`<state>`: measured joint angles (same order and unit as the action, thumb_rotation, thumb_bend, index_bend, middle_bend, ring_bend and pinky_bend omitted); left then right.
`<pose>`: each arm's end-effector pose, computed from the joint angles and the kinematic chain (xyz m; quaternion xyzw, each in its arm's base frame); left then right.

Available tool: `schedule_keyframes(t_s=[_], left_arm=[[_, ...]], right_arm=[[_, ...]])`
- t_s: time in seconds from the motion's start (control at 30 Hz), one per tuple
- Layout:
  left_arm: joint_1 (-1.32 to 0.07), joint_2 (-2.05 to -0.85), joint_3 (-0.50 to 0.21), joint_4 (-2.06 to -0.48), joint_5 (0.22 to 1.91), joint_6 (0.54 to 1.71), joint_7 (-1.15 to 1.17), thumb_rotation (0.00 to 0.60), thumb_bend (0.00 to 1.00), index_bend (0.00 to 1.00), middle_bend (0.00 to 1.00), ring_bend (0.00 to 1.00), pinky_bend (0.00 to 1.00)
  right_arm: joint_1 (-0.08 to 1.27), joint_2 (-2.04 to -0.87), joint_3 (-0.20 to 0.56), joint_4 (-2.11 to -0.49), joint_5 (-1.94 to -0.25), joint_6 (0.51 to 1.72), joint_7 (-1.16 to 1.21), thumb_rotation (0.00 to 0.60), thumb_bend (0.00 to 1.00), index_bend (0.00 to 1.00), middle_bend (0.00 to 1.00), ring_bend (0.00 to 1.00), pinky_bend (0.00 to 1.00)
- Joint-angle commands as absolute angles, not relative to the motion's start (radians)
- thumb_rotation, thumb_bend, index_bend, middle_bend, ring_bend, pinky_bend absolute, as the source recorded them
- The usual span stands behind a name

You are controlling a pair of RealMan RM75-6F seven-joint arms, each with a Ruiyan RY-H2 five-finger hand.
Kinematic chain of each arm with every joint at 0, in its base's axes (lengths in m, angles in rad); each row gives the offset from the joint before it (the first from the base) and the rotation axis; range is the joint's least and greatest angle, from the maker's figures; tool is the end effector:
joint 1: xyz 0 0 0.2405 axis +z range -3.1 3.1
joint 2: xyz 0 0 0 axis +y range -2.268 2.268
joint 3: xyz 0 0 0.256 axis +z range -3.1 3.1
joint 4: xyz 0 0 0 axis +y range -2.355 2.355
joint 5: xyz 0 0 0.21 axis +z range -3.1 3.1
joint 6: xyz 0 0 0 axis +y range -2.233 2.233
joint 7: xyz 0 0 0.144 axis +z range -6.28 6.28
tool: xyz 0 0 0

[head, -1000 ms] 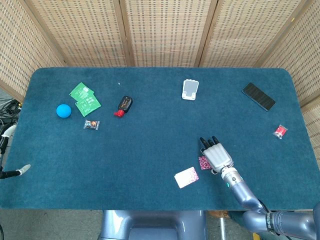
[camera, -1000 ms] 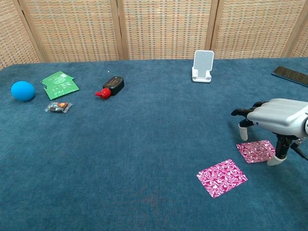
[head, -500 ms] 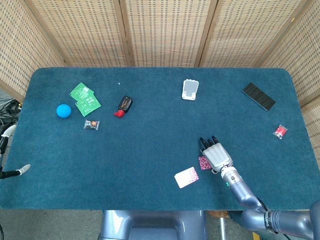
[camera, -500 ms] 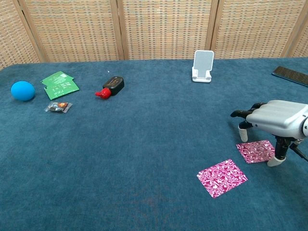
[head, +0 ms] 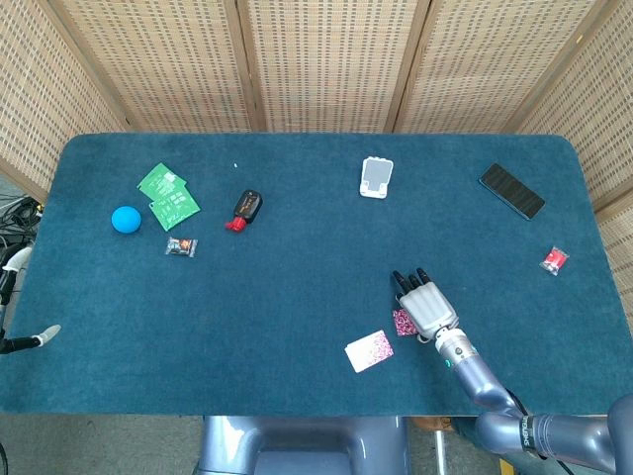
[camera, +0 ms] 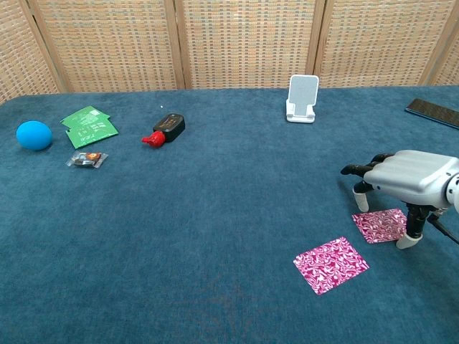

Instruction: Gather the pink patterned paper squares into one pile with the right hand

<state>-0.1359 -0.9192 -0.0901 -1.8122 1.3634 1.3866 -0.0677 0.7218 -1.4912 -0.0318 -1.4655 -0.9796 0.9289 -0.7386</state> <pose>-0.2919 0.2006 0.2013 -0.5627 -0.4385 -0.3903 0.5821 -0.2228 -0.3115 -0.0214 0.8331 -0.2639 0.1547 0.4609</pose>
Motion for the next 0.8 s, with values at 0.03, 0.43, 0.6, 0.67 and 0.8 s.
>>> schedule_keyframes(t_s=[0.03,0.43,0.6,0.67,0.8], left_arm=[[-0.135,-0.919,-0.089,-1.812,1.365,1.387,-0.069,0.600,0.00,0.00,0.00,0.00,0.00],[-0.135,-0.918,-0.090,-1.814,1.363,1.387,-0.067,0.600,0.00,0.00,0.00,0.00,0.00],[-0.136,-0.918,-0.091,-1.815,1.361,1.386,-0.067,0.600,0.00,0.00,0.00,0.00,0.00],[-0.136,-0.918,-0.091,-1.815,1.362,1.386,-0.066,0.600,0.00,0.00,0.00,0.00,0.00],[-0.136,-0.918,-0.090,-1.815,1.362,1.386,-0.066,0.600,0.00,0.00,0.00,0.00,0.00]], right_arm=[[0.720,-1.493,-0.031,-1.461,-0.981,0.928,-0.734,0.600,0.18,0.45,0.00,0.18,0.12],[0.710,-1.494,-0.025,-1.451,-1.028,0.930,-0.690,0.600,0.22,0.56,0.01,0.18,0.12],[0.707,-1.494,-0.022,-1.452,-1.043,0.932,-0.679,0.600,0.23,0.58,0.02,0.19,0.13],[0.706,-1.493,-0.021,-1.452,-1.045,0.930,-0.679,0.600,0.24,0.59,0.03,0.19,0.13],[0.706,-1.493,-0.020,-1.450,-1.052,0.929,-0.677,0.600,0.25,0.61,0.04,0.19,0.14]])
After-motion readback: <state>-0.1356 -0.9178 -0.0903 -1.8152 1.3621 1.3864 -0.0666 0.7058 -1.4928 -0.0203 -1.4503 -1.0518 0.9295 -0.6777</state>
